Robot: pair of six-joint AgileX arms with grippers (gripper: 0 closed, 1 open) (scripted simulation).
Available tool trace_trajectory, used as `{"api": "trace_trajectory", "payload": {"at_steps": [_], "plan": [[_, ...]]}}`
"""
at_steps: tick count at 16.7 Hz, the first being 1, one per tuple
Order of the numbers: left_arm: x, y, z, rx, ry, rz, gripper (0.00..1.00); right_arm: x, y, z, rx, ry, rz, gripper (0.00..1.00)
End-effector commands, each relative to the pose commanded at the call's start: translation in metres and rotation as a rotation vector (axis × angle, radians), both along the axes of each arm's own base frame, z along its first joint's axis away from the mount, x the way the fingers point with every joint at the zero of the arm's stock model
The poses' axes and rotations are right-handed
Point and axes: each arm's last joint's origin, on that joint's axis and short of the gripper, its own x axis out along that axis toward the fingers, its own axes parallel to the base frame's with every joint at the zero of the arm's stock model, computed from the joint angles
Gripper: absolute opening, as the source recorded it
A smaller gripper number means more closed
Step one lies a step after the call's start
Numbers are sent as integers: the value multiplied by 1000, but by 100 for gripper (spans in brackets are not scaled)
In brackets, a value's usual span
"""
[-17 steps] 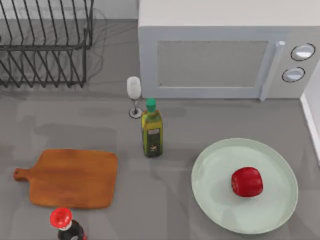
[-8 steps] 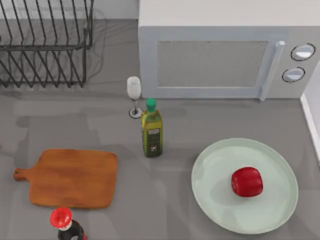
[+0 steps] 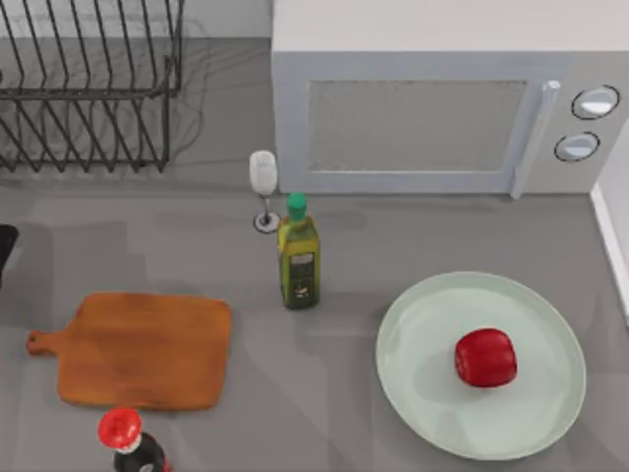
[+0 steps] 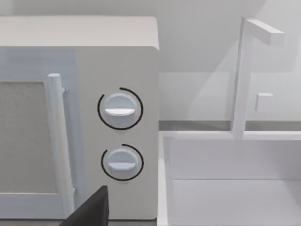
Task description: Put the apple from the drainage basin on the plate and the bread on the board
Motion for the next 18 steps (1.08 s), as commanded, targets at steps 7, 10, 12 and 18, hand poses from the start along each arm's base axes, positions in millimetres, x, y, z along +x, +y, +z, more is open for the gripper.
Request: {"api": "trace_trajectory", "payload": {"at_steps": [7, 10, 12, 18], "plan": [[-2, 0, -18, -3, 11, 0, 92, 0, 0, 0, 0, 0, 0, 100], [-2, 0, -18, -3, 11, 0, 70, 0, 0, 0, 0, 0, 0, 100], [-2, 0, -18, -3, 11, 0, 55, 0, 0, 0, 0, 0, 0, 100], [-2, 0, -18, -3, 11, 0, 10, 0, 0, 0, 0, 0, 0, 100]]}}
